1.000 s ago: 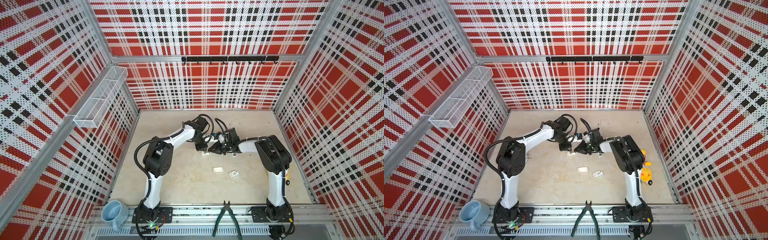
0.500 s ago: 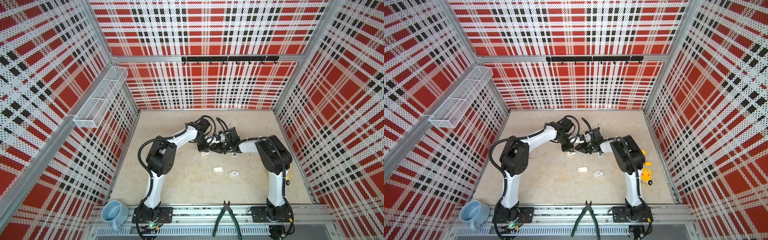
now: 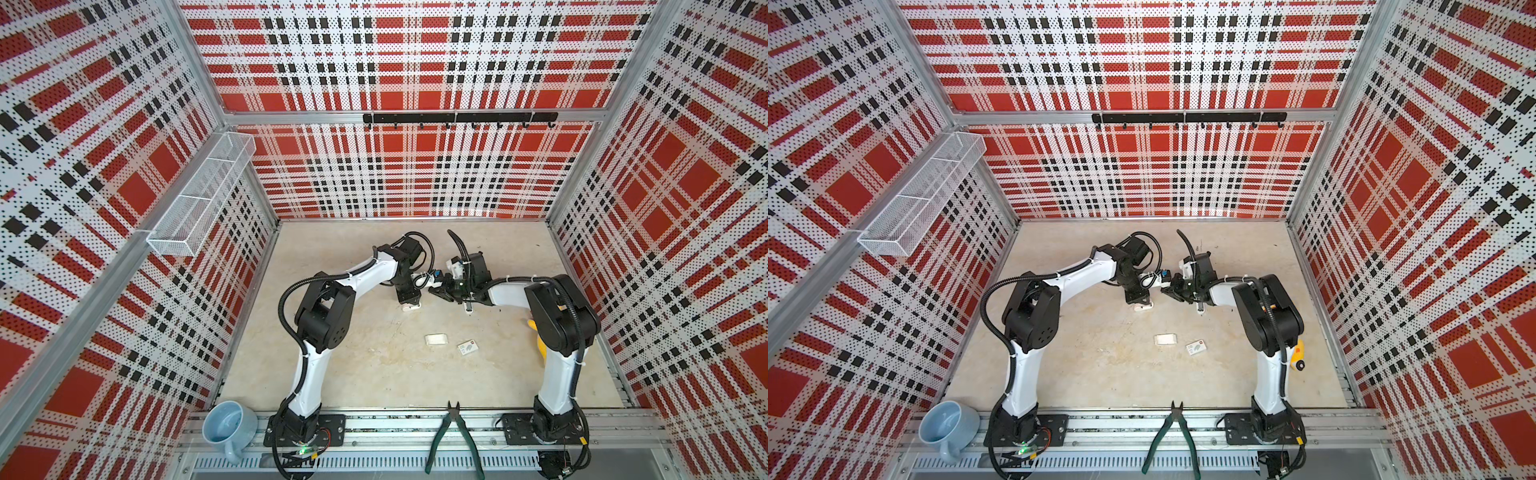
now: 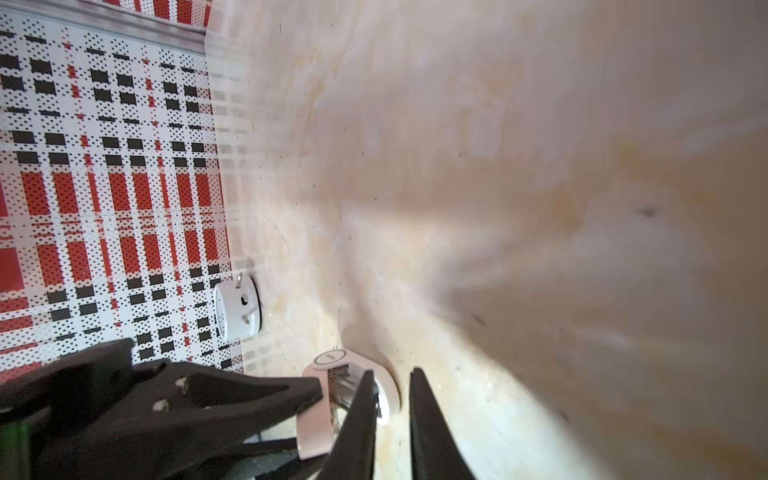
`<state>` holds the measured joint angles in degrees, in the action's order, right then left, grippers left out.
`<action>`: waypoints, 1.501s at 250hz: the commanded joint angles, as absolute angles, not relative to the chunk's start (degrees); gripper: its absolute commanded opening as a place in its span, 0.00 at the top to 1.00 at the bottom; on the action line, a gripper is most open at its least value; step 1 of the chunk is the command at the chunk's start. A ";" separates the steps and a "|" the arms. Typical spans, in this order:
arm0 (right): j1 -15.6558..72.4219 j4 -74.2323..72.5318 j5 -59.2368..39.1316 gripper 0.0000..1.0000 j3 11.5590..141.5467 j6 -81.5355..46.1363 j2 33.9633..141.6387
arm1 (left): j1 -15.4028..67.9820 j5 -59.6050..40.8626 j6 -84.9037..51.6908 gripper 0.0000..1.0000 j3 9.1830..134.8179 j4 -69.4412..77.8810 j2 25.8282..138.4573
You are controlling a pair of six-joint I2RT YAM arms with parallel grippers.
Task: Load the staples into the stapler
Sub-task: 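Withdraw the right gripper toward the yellow toy while the left gripper holds the stapler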
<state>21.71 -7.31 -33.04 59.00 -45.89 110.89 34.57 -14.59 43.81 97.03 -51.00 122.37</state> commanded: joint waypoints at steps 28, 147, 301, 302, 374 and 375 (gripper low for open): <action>20.62 -4.99 -27.34 0.82 59.43 -43.79 103.44 | 35.62 -12.84 44.18 0.87 97.14 -54.11 125.29; 9.63 11.11 -21.63 0.84 67.21 -37.57 93.19 | 37.92 -9.44 43.33 0.89 100.46 -56.43 128.38; 2.20 31.84 -19.16 0.81 58.27 -28.02 60.72 | 39.59 -3.82 42.77 0.94 109.34 -66.12 139.24; 2.20 31.87 -19.12 0.81 58.10 -28.07 60.46 | 39.61 -3.89 42.74 0.94 109.38 -66.15 139.32; 2.20 36.81 -16.87 0.80 49.96 -29.12 50.23 | 39.56 -4.17 42.21 0.93 113.03 -70.31 142.25; 2.20 36.86 -16.87 0.80 49.94 -29.15 50.17 | 39.56 -4.19 42.16 0.93 113.03 -70.31 142.23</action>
<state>2.15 35.29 -18.31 50.72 -29.39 52.36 38.92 -4.29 42.41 116.38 -68.14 135.15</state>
